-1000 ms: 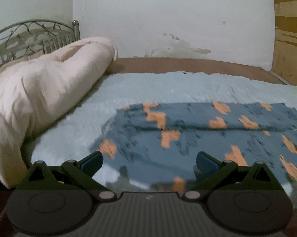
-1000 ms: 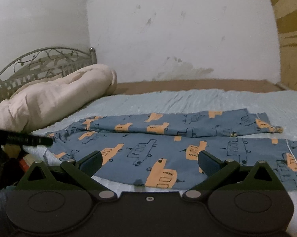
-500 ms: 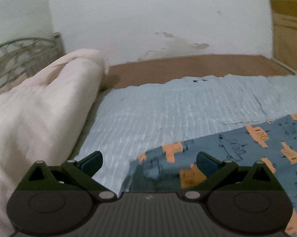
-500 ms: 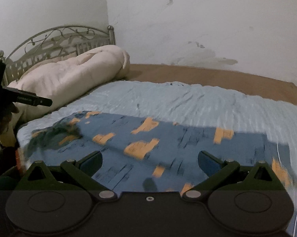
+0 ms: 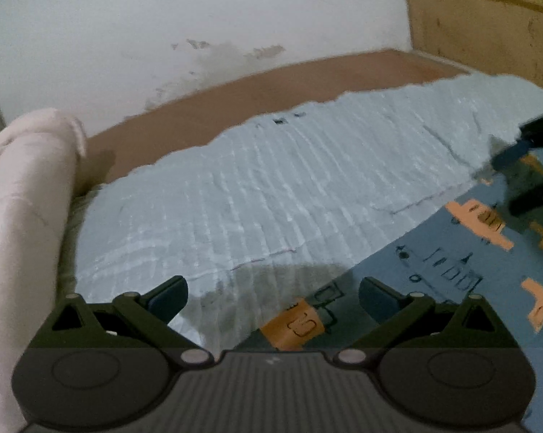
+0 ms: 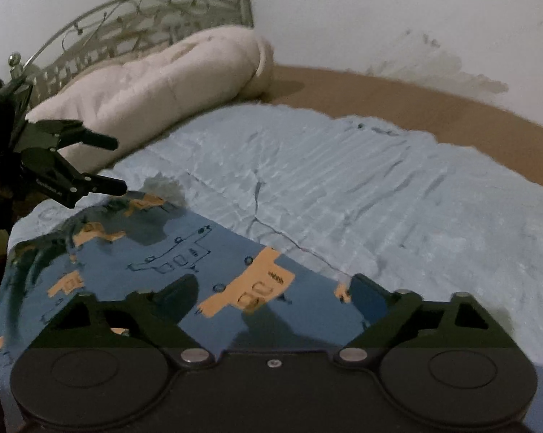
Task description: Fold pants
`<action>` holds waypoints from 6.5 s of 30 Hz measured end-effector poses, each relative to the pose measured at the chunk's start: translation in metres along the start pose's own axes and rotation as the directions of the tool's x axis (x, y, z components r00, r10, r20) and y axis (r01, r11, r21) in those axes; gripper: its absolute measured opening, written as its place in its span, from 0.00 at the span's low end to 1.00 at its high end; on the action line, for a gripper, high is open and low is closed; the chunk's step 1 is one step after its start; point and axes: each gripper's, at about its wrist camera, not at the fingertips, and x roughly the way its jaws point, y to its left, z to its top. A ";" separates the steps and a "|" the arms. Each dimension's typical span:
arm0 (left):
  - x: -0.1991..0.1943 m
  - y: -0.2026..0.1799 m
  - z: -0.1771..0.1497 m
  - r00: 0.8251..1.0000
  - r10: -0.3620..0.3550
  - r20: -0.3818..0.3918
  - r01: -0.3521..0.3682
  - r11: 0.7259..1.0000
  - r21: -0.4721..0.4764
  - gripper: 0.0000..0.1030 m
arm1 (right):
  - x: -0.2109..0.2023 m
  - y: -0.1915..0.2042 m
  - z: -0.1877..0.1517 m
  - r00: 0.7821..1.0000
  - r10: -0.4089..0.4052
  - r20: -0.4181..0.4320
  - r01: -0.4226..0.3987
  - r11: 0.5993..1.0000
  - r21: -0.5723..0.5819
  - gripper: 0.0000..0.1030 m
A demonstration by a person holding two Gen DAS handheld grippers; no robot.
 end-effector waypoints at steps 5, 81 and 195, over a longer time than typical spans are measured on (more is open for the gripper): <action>0.024 0.004 -0.003 0.996 -0.056 -0.069 0.059 0.997 0.041 0.99 | 0.038 -0.004 0.017 0.999 0.011 -0.042 -0.013 1.000 -0.026 0.71; -0.172 -0.113 -0.162 0.981 0.044 0.186 -0.029 0.996 -0.083 0.01 | -0.122 0.216 -0.162 0.951 -0.245 0.190 0.270 0.955 -0.120 0.00; -0.145 -0.344 -0.082 0.956 -0.206 0.210 0.219 0.975 -0.039 0.00 | -0.259 0.012 -0.285 0.820 -0.560 0.123 0.231 0.519 0.823 0.22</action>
